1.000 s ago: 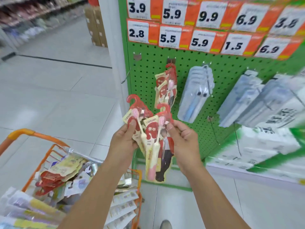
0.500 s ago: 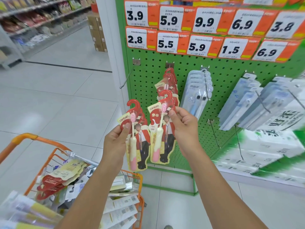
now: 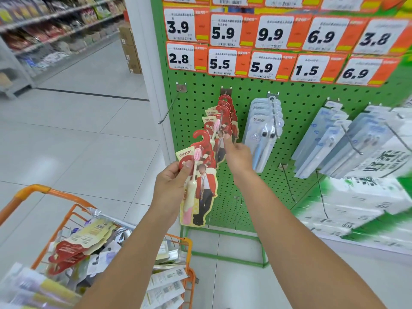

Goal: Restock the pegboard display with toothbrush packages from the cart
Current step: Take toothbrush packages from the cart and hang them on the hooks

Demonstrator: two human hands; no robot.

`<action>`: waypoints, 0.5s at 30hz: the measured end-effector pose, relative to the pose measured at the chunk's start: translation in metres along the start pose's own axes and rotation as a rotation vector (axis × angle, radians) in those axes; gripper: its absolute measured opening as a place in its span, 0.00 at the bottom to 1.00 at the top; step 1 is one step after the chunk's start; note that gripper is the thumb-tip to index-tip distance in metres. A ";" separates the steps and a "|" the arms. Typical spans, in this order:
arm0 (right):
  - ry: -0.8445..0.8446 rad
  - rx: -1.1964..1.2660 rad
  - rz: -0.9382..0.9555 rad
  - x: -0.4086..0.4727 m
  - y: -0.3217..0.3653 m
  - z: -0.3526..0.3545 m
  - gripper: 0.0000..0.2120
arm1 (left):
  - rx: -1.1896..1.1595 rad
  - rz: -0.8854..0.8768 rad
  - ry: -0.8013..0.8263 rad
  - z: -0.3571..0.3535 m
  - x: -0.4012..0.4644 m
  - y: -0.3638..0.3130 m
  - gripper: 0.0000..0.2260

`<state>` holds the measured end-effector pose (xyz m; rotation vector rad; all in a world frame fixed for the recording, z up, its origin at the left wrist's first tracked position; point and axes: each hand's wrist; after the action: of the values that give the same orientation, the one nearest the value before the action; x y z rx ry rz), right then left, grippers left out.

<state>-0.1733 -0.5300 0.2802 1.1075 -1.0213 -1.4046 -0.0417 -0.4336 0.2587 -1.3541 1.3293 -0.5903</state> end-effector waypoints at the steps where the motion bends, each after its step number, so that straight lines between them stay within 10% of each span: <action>1: 0.031 0.005 -0.039 -0.011 -0.002 0.004 0.22 | 0.004 0.000 0.005 -0.002 0.001 0.001 0.08; 15: 0.103 0.190 0.357 -0.048 -0.028 0.031 0.07 | -0.028 -0.033 0.115 -0.029 0.017 0.002 0.10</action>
<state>-0.2074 -0.4784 0.2646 1.0590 -1.2267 -0.9726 -0.0643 -0.4590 0.2592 -1.3840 1.4146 -0.6834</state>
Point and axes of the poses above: each hand's wrist, its own x-axis towards the middle knuckle, its own z-axis out of the back of the hand, y = z × x, and after that the axes turned 10 degrees about z, right-handed
